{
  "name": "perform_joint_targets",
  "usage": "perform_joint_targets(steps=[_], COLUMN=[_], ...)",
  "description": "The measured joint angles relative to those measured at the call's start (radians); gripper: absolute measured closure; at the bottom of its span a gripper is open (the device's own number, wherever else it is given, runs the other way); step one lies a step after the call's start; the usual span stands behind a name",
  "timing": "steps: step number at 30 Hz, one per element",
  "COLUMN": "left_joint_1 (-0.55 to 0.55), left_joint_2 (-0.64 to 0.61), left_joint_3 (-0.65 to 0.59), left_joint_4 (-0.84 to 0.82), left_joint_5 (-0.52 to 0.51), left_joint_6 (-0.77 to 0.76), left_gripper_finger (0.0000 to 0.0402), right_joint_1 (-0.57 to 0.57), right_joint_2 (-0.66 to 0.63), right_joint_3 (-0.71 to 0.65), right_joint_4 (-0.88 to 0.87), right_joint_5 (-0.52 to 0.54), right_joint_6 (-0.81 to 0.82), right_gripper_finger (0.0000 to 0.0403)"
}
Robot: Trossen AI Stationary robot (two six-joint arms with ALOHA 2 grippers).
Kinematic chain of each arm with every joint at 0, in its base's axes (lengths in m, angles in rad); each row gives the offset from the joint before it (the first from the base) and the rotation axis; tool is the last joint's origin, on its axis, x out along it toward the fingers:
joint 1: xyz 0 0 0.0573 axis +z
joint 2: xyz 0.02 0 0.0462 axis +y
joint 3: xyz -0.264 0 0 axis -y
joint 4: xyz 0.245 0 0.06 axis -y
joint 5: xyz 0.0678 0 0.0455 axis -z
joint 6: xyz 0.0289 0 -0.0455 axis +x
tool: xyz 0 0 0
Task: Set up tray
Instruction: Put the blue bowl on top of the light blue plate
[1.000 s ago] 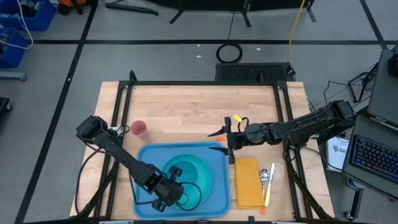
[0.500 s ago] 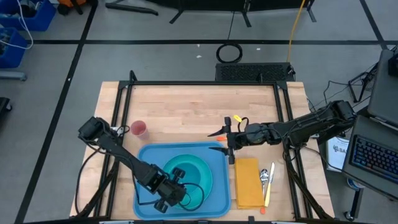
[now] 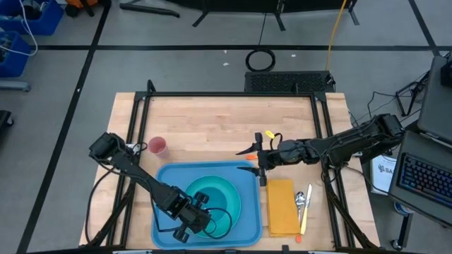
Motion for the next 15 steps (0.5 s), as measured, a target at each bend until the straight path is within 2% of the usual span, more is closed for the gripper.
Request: perform_joint_targets(steps=[15], left_joint_1=[0.005], left_joint_2=[0.000], left_joint_3=[-0.001], left_joint_4=[0.034], left_joint_5=[0.016], left_joint_6=[0.030], left_gripper_finger=[0.0365], right_joint_1=[0.000], right_joint_2=[0.000], right_joint_3=[0.000], right_joint_4=[-0.007], right_joint_5=[0.000], right_joint_6=[0.000], right_gripper_finger=[0.0193])
